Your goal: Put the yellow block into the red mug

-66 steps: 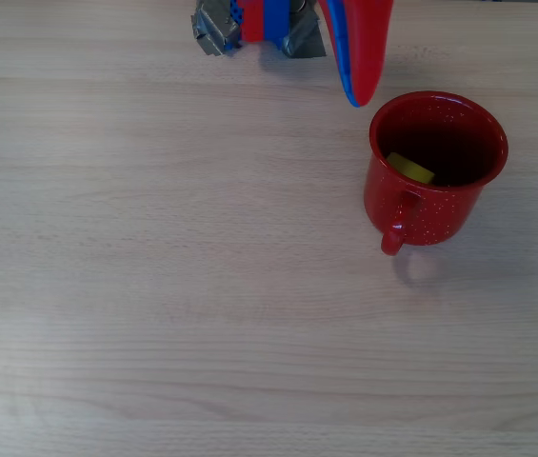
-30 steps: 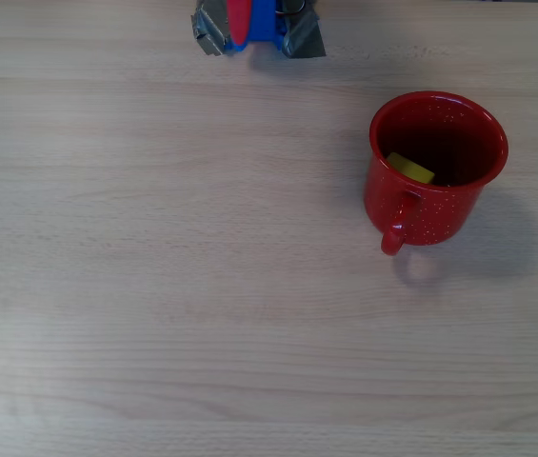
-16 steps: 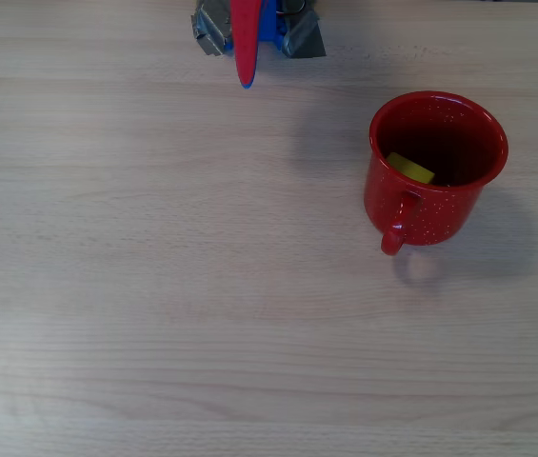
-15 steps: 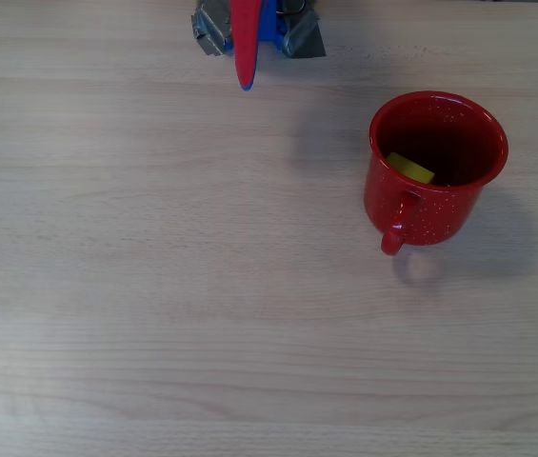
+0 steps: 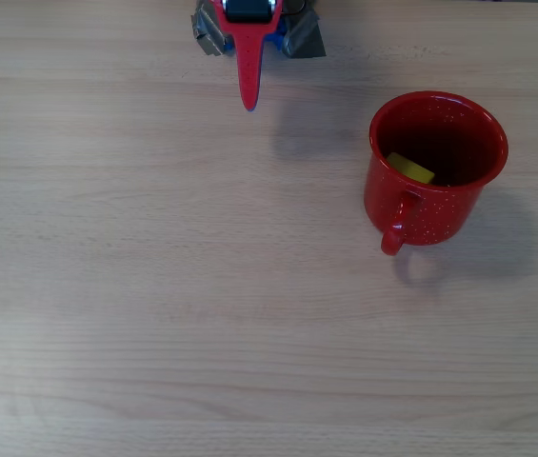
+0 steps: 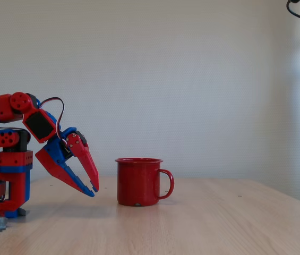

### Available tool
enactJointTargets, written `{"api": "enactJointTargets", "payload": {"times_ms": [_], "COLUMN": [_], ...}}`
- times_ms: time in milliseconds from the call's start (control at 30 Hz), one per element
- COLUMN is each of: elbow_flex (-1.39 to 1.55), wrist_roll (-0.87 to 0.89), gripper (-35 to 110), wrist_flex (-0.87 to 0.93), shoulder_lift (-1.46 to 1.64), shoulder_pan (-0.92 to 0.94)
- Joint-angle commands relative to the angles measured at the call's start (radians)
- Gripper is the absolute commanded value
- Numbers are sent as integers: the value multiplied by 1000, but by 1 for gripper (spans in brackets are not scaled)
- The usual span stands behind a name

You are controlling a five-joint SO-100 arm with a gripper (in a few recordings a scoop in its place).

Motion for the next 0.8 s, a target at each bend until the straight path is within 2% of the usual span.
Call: {"api": "enactJointTargets", "payload": {"times_ms": [0,767], "elbow_flex": [-9,-9], "wrist_roll": [12,3], "gripper": [0,0], "wrist_flex": [5,5], "shoulder_lift": [17,17], "shoulder_pan": [-34,-38]}}
